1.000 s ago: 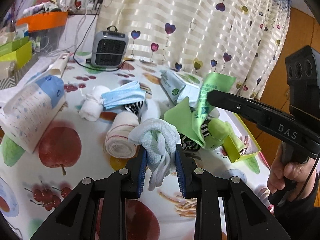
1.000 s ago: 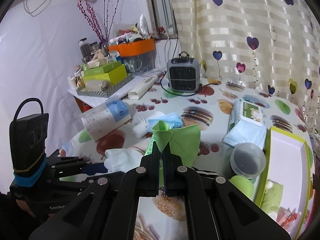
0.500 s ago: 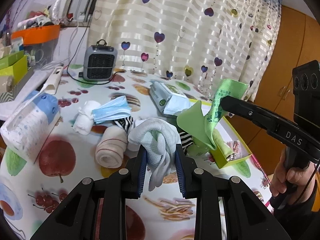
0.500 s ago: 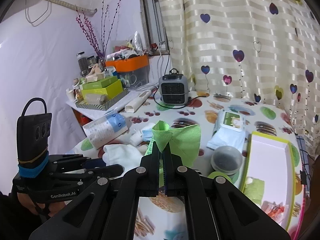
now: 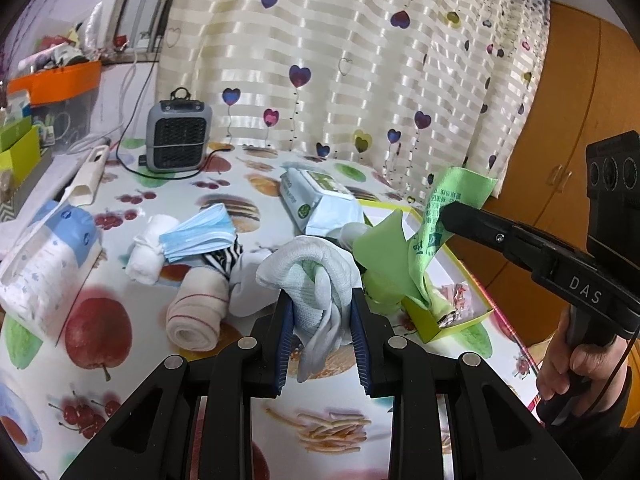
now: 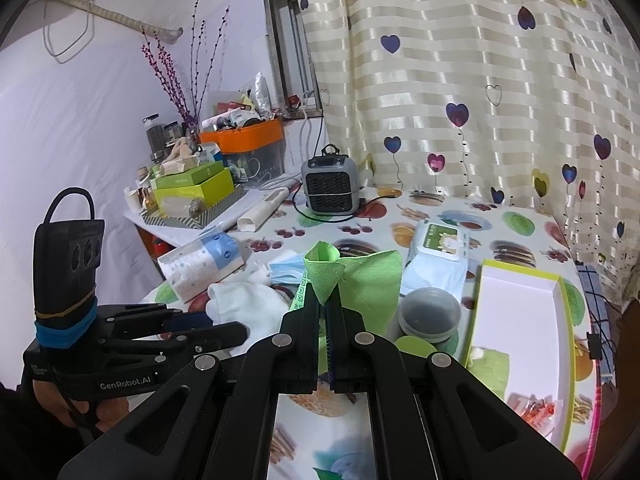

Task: Organize soft objects
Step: 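Lift the white sock and green sock and carry both toward the white box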

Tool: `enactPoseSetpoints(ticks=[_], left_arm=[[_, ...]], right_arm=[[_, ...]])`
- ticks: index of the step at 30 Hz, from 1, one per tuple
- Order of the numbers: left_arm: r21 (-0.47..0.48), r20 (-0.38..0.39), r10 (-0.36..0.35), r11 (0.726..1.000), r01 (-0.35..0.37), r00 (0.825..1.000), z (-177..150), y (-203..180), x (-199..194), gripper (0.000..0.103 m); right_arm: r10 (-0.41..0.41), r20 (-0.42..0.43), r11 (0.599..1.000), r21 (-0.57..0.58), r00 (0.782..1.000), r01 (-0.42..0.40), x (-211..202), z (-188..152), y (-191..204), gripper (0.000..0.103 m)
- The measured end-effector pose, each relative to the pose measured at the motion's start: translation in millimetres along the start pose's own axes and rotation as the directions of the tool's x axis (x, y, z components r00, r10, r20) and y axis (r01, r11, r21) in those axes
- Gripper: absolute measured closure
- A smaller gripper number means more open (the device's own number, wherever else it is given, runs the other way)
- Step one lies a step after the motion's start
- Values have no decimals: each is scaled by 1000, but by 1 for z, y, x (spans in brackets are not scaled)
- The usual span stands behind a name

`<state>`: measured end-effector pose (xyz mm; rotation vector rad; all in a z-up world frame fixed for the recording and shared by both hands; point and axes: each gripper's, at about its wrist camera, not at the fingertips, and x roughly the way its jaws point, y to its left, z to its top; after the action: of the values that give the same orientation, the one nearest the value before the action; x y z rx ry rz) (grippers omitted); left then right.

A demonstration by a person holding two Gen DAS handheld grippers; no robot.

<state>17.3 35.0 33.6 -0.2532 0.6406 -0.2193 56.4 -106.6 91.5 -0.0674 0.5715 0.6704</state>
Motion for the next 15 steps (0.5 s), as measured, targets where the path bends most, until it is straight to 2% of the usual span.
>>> enactPoseSetpoints(ticks=[15], left_arm=[[49,-14,-34,998,34,999,13,-27,19,78]], right_arm=[[-49,18,998,44,999,48,-16,-4,-28,100]])
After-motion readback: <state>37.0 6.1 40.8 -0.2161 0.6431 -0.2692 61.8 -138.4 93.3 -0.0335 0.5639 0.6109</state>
